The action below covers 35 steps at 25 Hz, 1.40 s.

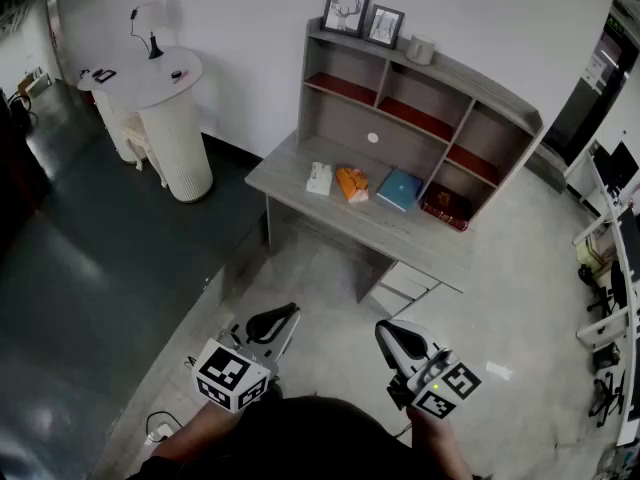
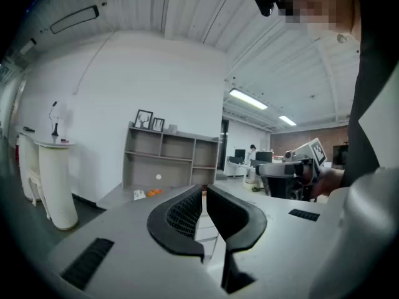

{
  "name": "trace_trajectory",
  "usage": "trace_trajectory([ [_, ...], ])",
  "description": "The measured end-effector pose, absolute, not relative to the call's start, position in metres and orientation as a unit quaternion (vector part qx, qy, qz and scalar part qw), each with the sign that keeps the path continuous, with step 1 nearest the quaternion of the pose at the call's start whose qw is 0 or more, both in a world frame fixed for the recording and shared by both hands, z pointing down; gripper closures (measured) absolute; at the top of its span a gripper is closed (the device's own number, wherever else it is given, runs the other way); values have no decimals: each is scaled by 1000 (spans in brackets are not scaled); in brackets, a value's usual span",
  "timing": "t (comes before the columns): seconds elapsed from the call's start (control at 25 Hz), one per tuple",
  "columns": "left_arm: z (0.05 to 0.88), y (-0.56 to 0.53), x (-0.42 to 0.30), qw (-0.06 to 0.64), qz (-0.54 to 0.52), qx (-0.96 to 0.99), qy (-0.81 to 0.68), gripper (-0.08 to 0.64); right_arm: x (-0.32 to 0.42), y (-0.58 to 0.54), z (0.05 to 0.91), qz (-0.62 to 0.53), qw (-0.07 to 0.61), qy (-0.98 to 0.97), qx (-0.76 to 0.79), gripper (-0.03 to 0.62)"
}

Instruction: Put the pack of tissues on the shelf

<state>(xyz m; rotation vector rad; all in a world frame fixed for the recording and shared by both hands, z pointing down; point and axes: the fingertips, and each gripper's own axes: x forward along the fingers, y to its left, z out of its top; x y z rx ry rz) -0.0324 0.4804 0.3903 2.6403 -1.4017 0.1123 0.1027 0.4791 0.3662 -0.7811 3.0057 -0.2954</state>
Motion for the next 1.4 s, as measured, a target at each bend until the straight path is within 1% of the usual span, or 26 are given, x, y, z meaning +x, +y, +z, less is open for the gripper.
trace_trajectory([
  [0.28,393,489,-55,80,36,879,-469,526,77,486,369,-98,6,964,-246,575],
  [0.52,403,497,-86,92,35,877,-471,526,32,499,372,-128,18,972,-198,574],
  [0.92,420,510,-142,110,35,873,-473,528,-24,501,378,-143,16,971,-193,572],
  [1.16,425,486,-155,116,31,868,-482,528,-34,477,386,-155,14,969,-190,571],
  [1.4,436,436,-150,130,37,861,-490,528,-33,417,393,-162,23,970,-179,571],
])
